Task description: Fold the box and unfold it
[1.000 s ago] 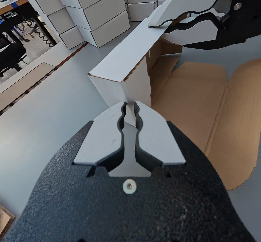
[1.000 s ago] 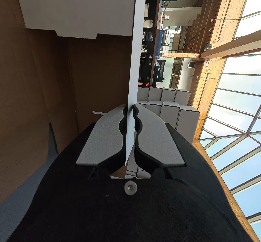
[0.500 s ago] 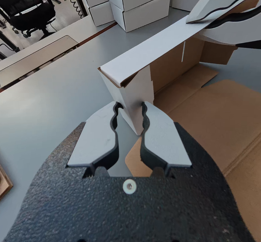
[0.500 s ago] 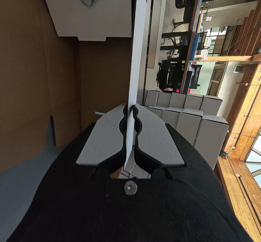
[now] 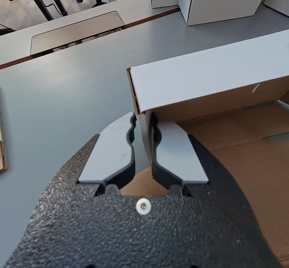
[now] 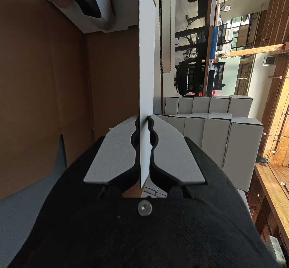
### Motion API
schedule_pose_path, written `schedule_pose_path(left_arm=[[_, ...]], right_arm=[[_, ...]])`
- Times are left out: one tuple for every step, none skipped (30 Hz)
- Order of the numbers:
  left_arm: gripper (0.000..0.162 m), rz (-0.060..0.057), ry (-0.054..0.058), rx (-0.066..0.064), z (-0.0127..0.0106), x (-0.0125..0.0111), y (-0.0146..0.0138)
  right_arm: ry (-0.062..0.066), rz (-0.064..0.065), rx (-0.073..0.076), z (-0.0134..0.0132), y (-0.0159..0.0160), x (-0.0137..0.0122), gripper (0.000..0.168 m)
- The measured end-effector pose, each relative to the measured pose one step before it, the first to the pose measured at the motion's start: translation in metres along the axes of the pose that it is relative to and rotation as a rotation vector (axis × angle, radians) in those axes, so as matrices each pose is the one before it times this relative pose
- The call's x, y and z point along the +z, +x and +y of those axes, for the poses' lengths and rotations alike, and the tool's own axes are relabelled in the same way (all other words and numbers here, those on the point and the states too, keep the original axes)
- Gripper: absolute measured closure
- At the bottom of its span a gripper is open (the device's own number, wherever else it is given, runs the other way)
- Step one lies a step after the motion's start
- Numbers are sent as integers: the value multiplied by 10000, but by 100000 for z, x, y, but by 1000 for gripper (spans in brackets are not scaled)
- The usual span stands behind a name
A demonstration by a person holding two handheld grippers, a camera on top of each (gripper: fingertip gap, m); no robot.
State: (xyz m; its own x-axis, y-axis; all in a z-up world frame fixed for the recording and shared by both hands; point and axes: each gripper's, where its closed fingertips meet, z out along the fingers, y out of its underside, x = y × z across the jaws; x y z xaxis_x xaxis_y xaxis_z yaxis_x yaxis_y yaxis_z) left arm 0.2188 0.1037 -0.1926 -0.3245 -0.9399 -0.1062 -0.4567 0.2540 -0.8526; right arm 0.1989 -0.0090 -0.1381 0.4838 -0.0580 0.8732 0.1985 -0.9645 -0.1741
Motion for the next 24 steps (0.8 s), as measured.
schedule_pose_path(left_arm=[[143,-198,132,162,-59,20,-36],[144,-163,94,130,-6,26,-92],[146,-65,3,-19,18,-52,-85],[149,42,-35,-123,41,-83,-48],[152,53,48,-124,-10,-34,-78],[154,-56,128,-95,10,48,-182],[156,-152,55,-51,37,50,-253],[156,-81,-63,-130,-3,-7,-125],[156,15,-64,-157,17,65,-8],[156,32,2,-100,-31,105,-37],[156,50,24,-56,-46,114,-51],[156,27,-6,-135,-32,79,-70],[156,52,-27,-182,-20,65,-15],[156,49,-10,-163,-32,48,7],[156,-20,26,17,2,35,-5],[156,-95,27,183,20,0,-14],[156,-102,44,119,-4,-33,-9],[156,-63,31,57,10,-26,-12],[156,-33,13,20,2,-14,-8],[155,-32,16,14,-14,-9,-15],[155,-36,17,30,-12,-21,1],[155,-31,6,29,1,0,-7],[155,-1,-3,-8,11,9,-6],[155,29,-13,-43,12,14,-9]], right_arm=[[-67,-24,101,11,-51,-49,159],[-66,6,17,-43,-60,-81,159],[-113,8,-31,-10,-102,-124,159],[-128,31,-85,-1,-88,-150,158],[-122,71,-112,-27,-74,-147,158],[-74,90,-80,-150,-92,-117,158],[-14,121,-53,-277,-101,-63,158],[-143,213,-137,-100,-49,27,158],[-220,269,-315,22,-57,61,158],[-185,264,-371,-35,-84,-32,158],[-118,226,-248,-99,-63,-84,158],[-48,190,-59,-109,-21,-66,159],[-17,158,61,-55,7,0,159],[24,113,54,8,21,40,159],[65,29,69,3,11,15,159],[88,-57,95,0,-5,-10,159],[79,-100,73,22,-2,-14,158],[98,-140,-19,35,-39,-3,157],[146,-189,-13,0,-55,-64,156],[209,-342,78,-52,-197,-131,150],[245,-481,241,-65,-304,-215,144],[263,-505,365,-106,-245,-332,141],[342,-484,344,-249,-171,-568,141],[552,-485,342,-654,-164,-756,141]])
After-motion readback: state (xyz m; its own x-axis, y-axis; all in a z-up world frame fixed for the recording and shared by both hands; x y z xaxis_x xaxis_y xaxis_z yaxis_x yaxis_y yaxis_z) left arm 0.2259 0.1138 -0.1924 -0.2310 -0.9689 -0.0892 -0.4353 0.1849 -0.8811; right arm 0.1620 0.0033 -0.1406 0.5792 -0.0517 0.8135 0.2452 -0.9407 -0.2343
